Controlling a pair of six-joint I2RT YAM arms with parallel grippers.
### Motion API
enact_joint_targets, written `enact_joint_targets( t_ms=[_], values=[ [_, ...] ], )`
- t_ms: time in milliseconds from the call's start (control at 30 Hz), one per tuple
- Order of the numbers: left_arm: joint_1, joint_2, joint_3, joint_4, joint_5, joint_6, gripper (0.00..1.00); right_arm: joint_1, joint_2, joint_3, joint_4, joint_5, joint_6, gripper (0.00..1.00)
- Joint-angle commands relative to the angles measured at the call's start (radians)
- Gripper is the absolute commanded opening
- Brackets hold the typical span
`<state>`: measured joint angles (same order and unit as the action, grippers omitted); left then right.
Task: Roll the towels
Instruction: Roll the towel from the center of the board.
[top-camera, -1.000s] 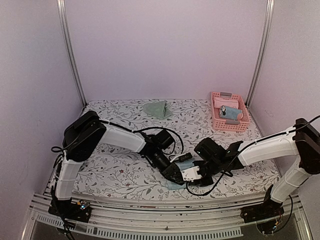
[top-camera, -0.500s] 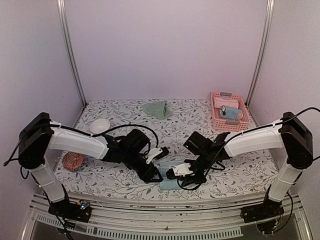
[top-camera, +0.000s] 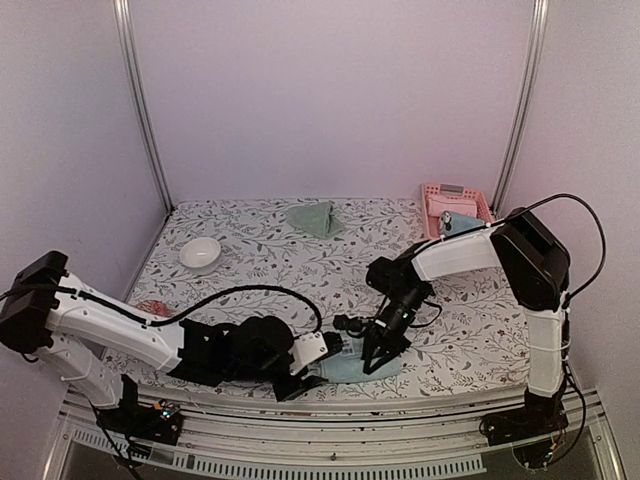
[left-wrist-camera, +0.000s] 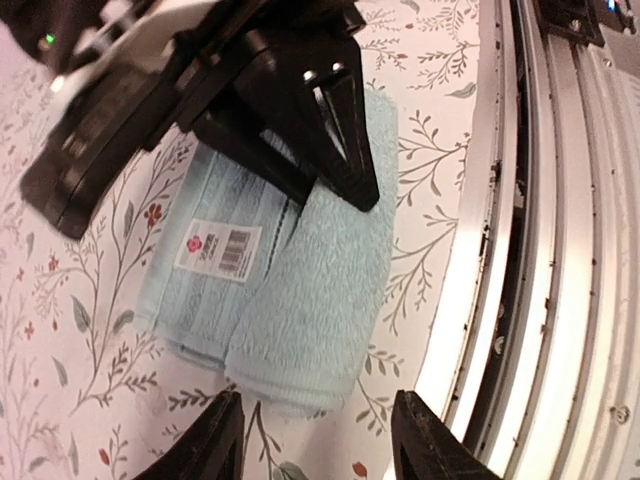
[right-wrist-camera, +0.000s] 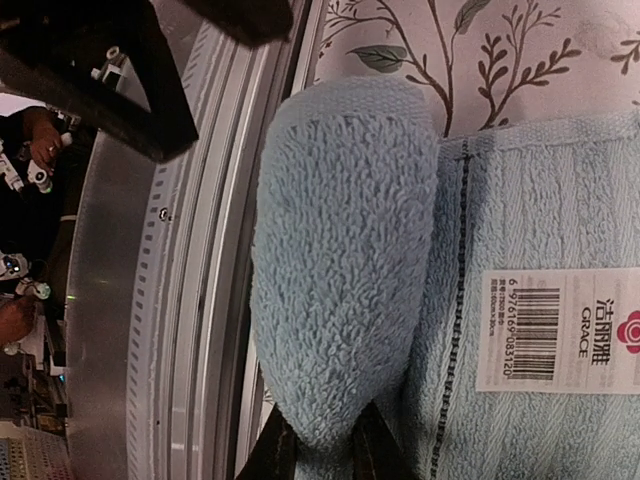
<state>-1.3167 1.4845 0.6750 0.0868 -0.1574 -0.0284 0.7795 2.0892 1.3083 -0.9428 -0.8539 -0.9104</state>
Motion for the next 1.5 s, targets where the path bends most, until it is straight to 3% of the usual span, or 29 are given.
enact_joint_targets(
  t_ms=[0, 267, 433, 500, 567, 733, 833, 967, 1100, 1267, 1467],
  values=[
    [-0.06, 0.16, 0.151, -0.02, -0.141, 0.183, 0.54, -0.008, 0.134, 0.0, -0.188, 0.076, -0.03, 0.06],
    [-0.071, 0.369, 0.297, -0.085, -0.189, 0.31, 0.54, -0.024, 0.157, 0.056, -0.231, 0.077, -0.041, 0.06],
    [-0.07, 0.433, 0.344, -0.114, -0.128, 0.293, 0.44, -0.026, 0.162, 0.064, -0.223, 0.063, -0.029, 0.08],
    [-0.067, 0.448, 0.358, -0.128, -0.104, 0.28, 0.38, -0.03, 0.142, 0.057, -0.22, 0.06, -0.027, 0.13],
    [-0.059, 0.459, 0.374, -0.167, -0.067, 0.259, 0.32, -0.037, 0.095, 0.044, -0.219, 0.055, -0.022, 0.24],
    [-0.031, 0.468, 0.397, -0.242, 0.022, 0.203, 0.22, -0.109, -0.106, 0.019, -0.252, 0.041, -0.01, 0.39],
    [-0.01, 0.463, 0.422, -0.291, 0.098, 0.171, 0.19, -0.159, -0.245, 0.002, -0.246, 0.032, 0.018, 0.42],
    [0.054, 0.516, 0.504, -0.404, 0.247, 0.107, 0.17, -0.171, -0.465, -0.082, -0.088, 0.072, 0.127, 0.4],
    [0.147, 0.573, 0.572, -0.48, 0.486, 0.018, 0.16, -0.17, -0.668, -0.219, 0.046, 0.171, 0.166, 0.37],
    [0.241, 0.621, 0.607, -0.497, 0.672, -0.072, 0.16, -0.153, -0.772, -0.368, 0.158, 0.304, 0.156, 0.36],
    [0.314, 0.665, 0.629, -0.478, 0.858, -0.143, 0.16, -0.038, -0.79, -0.47, 0.289, 0.488, 0.146, 0.45]
  ],
)
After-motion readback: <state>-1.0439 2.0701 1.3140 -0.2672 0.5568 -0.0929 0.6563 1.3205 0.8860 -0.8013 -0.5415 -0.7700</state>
